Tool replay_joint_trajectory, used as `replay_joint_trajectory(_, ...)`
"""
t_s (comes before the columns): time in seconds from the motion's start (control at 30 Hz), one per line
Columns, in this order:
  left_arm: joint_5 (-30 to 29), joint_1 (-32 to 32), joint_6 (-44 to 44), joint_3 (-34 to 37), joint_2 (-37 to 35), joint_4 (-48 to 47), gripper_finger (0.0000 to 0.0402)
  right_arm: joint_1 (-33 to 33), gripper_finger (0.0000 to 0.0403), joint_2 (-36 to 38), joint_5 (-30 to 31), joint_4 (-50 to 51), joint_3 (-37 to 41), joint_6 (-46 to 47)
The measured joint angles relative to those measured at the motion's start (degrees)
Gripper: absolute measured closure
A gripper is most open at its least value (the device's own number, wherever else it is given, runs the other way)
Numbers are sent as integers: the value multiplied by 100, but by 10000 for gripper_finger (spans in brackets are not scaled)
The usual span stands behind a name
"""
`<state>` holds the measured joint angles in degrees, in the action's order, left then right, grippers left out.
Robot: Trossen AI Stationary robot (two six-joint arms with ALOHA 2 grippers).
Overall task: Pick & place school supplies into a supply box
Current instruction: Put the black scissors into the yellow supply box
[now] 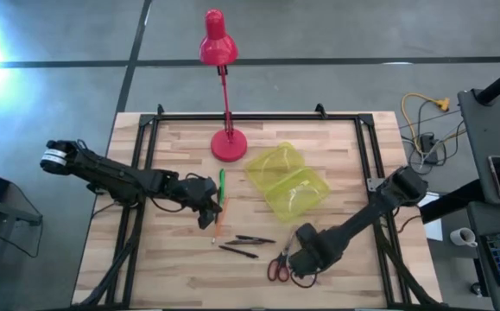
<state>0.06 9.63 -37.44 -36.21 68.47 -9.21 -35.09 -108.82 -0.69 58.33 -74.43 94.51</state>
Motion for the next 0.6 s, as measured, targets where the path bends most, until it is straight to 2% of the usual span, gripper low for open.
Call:
replay_joint_trajectory(0.3, -3, 287, -85, 0, 0, -2, 396, 13, 238, 63, -2, 519, 219, -755)
replay_joint_trajectory(0.47, -7, 313, -90, 0, 0, 0, 396, 22, 254, 81, -369, -591, 574, -1334)
replay_joint_trajectory(0.53, -15, 313, -160, 0, 0, 0, 396, 22, 261, 84, -338, -929, 693, -1189)
replay_joint_trajectory(0.6, -16, 319, -255, 0, 0, 0, 396, 22, 267, 88, -231, -830, 819, -794)
